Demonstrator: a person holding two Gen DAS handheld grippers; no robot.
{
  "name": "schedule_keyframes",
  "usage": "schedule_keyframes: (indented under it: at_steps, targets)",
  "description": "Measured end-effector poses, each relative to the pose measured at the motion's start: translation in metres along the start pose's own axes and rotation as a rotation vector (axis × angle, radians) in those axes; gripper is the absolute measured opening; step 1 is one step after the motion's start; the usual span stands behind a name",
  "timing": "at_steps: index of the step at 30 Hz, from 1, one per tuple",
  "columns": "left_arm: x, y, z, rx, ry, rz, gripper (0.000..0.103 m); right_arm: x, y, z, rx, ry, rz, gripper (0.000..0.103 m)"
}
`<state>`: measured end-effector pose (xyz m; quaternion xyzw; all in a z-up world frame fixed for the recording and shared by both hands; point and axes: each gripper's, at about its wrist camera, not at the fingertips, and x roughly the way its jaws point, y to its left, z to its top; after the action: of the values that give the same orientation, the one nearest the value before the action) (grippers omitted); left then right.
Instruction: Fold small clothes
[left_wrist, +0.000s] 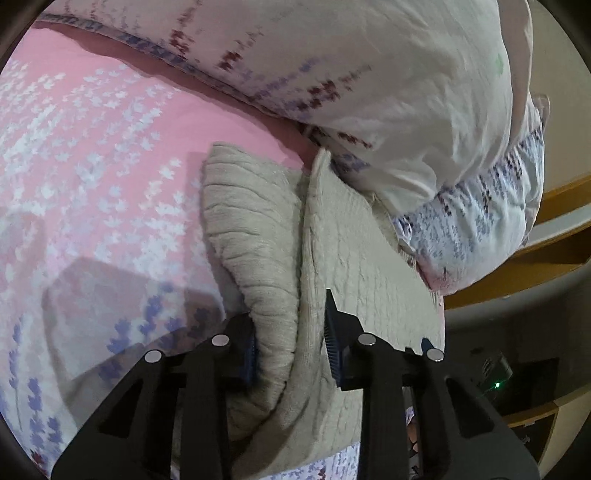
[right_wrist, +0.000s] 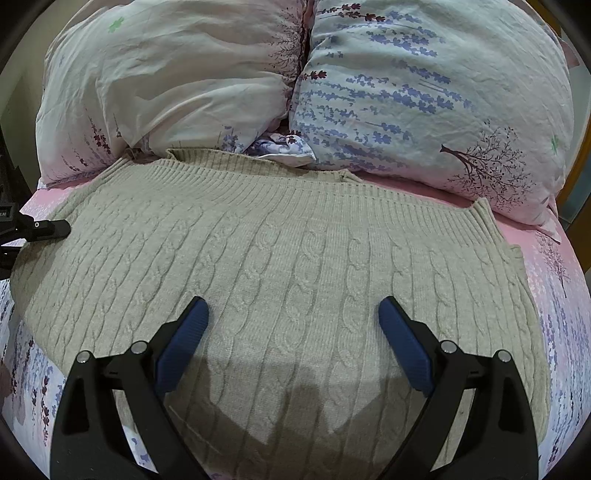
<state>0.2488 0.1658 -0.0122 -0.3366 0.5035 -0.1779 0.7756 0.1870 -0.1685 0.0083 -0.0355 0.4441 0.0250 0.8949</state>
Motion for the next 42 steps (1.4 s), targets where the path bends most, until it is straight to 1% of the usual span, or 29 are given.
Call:
schedule_keyframes:
  at_steps: [2,3,5,6,7,9,12,17,19,22,25,30,33,36,38,40,41,42]
  targets:
    - [0.002,-0.012,0.001,0.035,-0.003,0.069,0.03,0.0,0.0,0.0,0.0,0.001,-0.001,0.093]
    - [0.003,-0.015,0.001,0.039,-0.007,0.087,0.031,0.0,0.0,0.0,0.0,0.001,0.0,0.093]
    - [0.005,-0.018,0.003,0.036,-0.015,0.099,0.031,0.0,0.0,0.001,0.0,0.001,0.001,0.093]
    - [0.006,-0.018,0.002,0.025,-0.018,0.092,0.03,0.0,0.0,0.001,0.0,0.002,0.002,0.093]
    - [0.007,-0.017,0.002,0.014,-0.015,0.076,0.026,0.0,0.0,0.001,-0.002,0.004,0.004,0.093]
    - [0.005,-0.019,0.001,-0.004,-0.027,0.026,0.023,0.0,-0.001,0.001,-0.002,0.008,0.009,0.093]
    - [-0.005,-0.031,0.001,-0.012,-0.05,-0.092,0.021,-0.001,-0.001,0.001,-0.007,0.013,0.013,0.093]
    - [-0.006,-0.067,-0.006,0.037,-0.06,-0.188,0.021,0.0,-0.002,0.0,-0.011,0.011,0.02,0.093]
    - [0.001,-0.086,-0.012,0.042,-0.049,-0.256,0.021,0.001,-0.002,0.001,-0.013,0.01,0.023,0.093]
    - [0.017,-0.117,-0.021,0.066,-0.018,-0.337,0.021,-0.001,-0.003,0.0,-0.021,0.003,0.034,0.093]
    - [0.039,-0.143,-0.03,0.098,0.026,-0.374,0.021,-0.009,-0.011,-0.003,-0.015,-0.01,0.07,0.093]
    - [0.088,-0.168,-0.045,0.104,0.106,-0.387,0.021,-0.031,-0.04,-0.019,-0.01,-0.044,0.102,0.093]
    - [0.112,-0.174,-0.056,0.104,0.137,-0.395,0.021,-0.041,-0.067,-0.033,0.023,-0.042,0.148,0.093]
    - [0.127,-0.186,-0.063,0.147,0.14,-0.374,0.021,-0.053,-0.099,-0.043,0.107,-0.046,0.23,0.093]
    - [0.135,-0.196,-0.065,0.19,0.142,-0.332,0.022,-0.062,-0.119,-0.047,0.173,-0.067,0.297,0.093]
    - [0.136,-0.2,-0.064,0.213,0.163,-0.329,0.027,-0.067,-0.134,-0.047,0.243,-0.081,0.36,0.093]
    - [0.134,-0.201,-0.064,0.228,0.174,-0.345,0.04,-0.068,-0.142,-0.047,0.283,-0.082,0.398,0.093]
    - [0.131,-0.203,-0.064,0.245,0.19,-0.39,0.058,-0.066,-0.152,-0.045,0.346,-0.077,0.474,0.093]
